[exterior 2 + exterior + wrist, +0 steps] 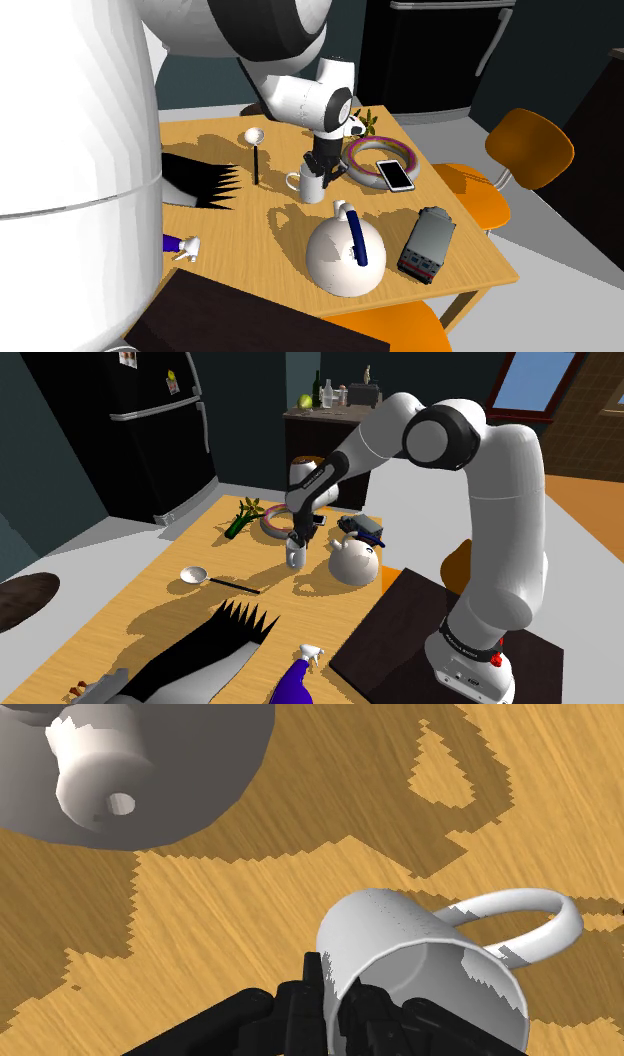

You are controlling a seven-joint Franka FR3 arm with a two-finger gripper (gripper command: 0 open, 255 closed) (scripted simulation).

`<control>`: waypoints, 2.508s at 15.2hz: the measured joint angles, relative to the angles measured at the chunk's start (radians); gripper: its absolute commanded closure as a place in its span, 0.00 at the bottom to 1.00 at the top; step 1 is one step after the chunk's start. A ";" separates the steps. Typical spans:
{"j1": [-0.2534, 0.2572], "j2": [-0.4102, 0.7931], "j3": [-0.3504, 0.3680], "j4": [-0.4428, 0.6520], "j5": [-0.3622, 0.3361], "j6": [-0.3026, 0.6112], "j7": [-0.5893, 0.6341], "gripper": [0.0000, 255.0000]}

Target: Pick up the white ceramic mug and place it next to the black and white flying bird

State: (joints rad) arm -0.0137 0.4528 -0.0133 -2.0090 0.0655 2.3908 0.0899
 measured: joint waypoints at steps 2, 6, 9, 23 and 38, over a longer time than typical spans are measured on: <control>-0.001 -0.019 -0.001 0.001 -0.001 -0.020 0.000 1.00; 0.003 -0.055 -0.001 0.005 -0.004 -0.060 0.007 1.00; 0.003 -0.084 -0.002 0.012 -0.006 -0.095 0.009 1.00; 0.003 -0.192 -0.006 0.062 -0.014 -0.254 0.017 1.00; 0.005 -0.274 -0.006 0.158 -0.020 -0.432 0.030 1.00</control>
State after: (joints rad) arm -0.0084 0.1785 -0.0189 -1.8507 0.0455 1.9593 0.1195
